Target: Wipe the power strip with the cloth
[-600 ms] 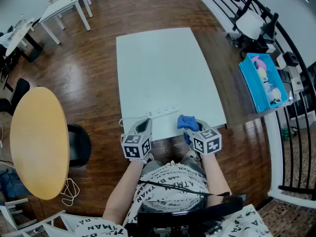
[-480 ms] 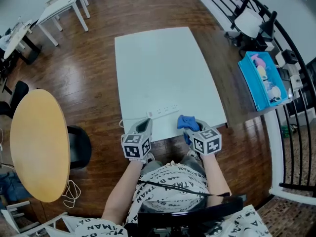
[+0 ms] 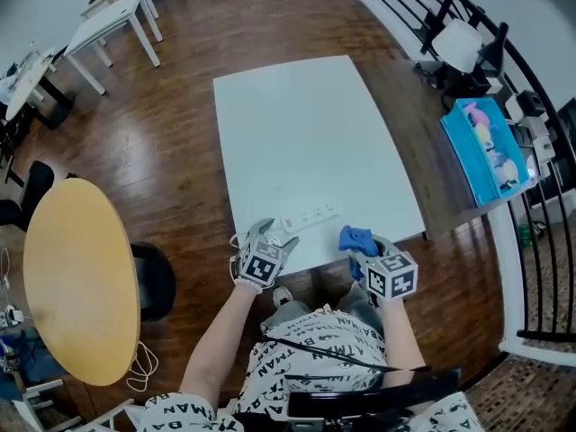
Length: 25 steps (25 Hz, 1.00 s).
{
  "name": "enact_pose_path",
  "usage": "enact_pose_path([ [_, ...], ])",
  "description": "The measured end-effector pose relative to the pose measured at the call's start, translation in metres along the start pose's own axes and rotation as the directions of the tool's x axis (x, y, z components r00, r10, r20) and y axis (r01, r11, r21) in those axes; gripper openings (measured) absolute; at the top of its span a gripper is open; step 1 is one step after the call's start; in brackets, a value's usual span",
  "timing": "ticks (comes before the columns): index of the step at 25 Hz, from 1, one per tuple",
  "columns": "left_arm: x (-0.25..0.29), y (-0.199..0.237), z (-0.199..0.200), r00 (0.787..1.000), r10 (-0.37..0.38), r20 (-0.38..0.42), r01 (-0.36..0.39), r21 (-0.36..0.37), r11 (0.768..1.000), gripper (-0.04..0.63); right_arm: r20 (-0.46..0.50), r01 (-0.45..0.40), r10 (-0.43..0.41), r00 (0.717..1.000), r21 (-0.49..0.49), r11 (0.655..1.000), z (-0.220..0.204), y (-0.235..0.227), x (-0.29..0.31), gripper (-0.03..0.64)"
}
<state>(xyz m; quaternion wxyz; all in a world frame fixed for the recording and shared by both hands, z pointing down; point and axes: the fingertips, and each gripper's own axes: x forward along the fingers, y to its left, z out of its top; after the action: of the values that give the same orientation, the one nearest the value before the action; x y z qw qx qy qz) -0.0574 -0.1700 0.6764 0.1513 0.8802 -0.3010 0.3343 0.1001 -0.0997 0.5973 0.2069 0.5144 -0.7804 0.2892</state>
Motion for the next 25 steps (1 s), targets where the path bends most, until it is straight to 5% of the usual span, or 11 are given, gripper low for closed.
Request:
enact_pose_path([
  [5, 0.029, 0.009, -0.004, 0.996, -0.058, -0.061, 0.068, 0.176, 0.982, 0.354, -0.010, 0.034, -0.034, 0.999, 0.014, 0.999, 0.001, -0.002, -0.003, 0.141],
  [14, 0.065, 0.003, -0.014, 0.975, -0.149, -0.163, 0.199, 0.355, 0.914, 0.354, -0.026, 0.096, -0.095, 0.995, 0.037, 0.995, -0.006, -0.017, -0.010, 0.141],
  [25, 0.069, -0.003, -0.019, 0.964, -0.197, -0.179, 0.247, 0.322, 0.914, 0.309, -0.026, 0.105, -0.104, 0.994, 0.043, 0.994, -0.006, -0.027, -0.013, 0.141],
])
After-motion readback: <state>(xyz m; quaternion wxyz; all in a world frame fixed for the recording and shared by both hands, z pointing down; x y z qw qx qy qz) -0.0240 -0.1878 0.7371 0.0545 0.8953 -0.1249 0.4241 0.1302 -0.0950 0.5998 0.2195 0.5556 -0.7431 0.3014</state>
